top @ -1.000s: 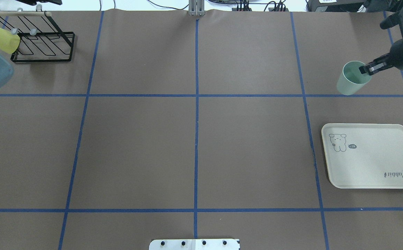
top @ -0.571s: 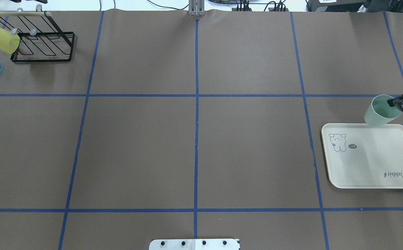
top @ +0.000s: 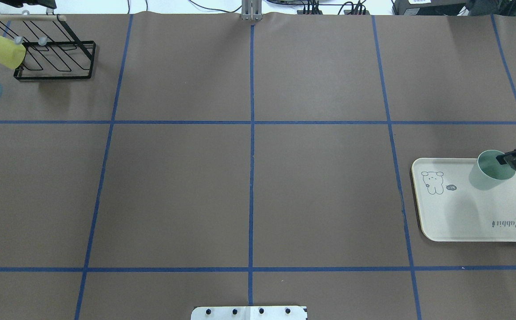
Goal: Left arm grabs green cup and hands to right arm on tray
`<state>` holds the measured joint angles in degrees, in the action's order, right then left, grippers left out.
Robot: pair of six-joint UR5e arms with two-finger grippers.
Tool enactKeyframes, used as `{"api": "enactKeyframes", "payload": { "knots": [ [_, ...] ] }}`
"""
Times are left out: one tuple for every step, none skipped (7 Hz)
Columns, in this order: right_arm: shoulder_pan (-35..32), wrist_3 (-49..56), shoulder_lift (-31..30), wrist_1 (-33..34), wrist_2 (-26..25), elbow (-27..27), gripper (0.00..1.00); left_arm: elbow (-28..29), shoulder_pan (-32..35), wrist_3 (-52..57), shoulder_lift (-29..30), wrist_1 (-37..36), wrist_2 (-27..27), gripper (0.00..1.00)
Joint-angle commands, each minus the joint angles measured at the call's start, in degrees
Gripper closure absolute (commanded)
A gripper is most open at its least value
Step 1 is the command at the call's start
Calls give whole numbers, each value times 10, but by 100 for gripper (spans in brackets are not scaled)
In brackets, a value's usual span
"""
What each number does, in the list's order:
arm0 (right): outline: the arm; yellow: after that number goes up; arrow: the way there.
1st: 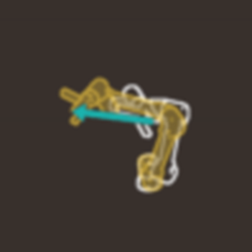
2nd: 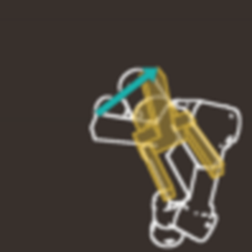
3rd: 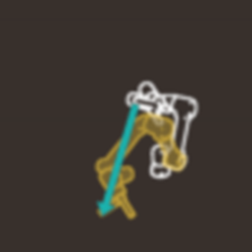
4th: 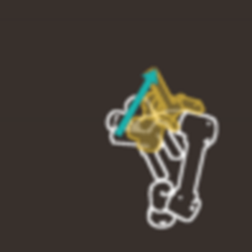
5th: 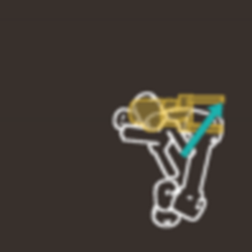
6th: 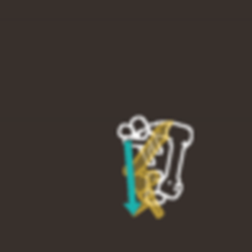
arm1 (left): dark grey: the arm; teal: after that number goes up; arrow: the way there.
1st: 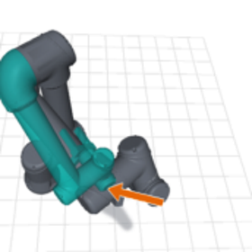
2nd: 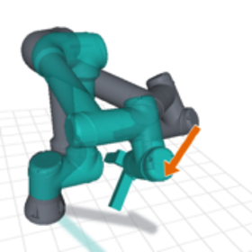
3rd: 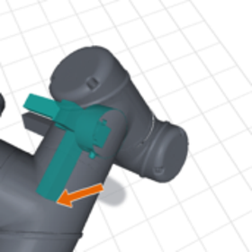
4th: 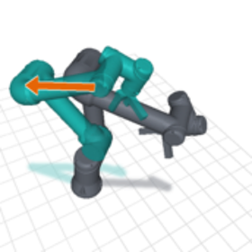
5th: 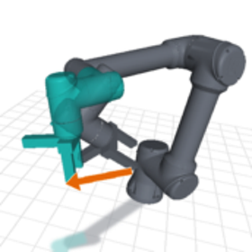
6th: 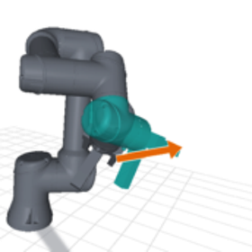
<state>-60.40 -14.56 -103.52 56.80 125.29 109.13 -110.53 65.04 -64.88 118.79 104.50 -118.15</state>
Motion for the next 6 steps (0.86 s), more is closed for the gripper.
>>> {"api": "enactKeyframes", "payload": {
  "knots": [
    [29,1,-2,-14,-3,-16,100,1,0,0,-6,0,0,1],
    [30,1,-2,-54,-5,-39,100,1,0,0,-7,0,0,1],
    [30,1,-3,-97,-8,-60,100,-1,0,2,-26,3,0,1],
    [31,1,-4,-123,-12,-74,100,-3,0,32,-39,4,1,1],
    [33,1,-6,-132,-12,-77,100,-2,0,41,-46,4,1,1],
    [33,2,-6,-133,-11,-77,96,-2,0,41,-48,4,1,1]
  ]
}}
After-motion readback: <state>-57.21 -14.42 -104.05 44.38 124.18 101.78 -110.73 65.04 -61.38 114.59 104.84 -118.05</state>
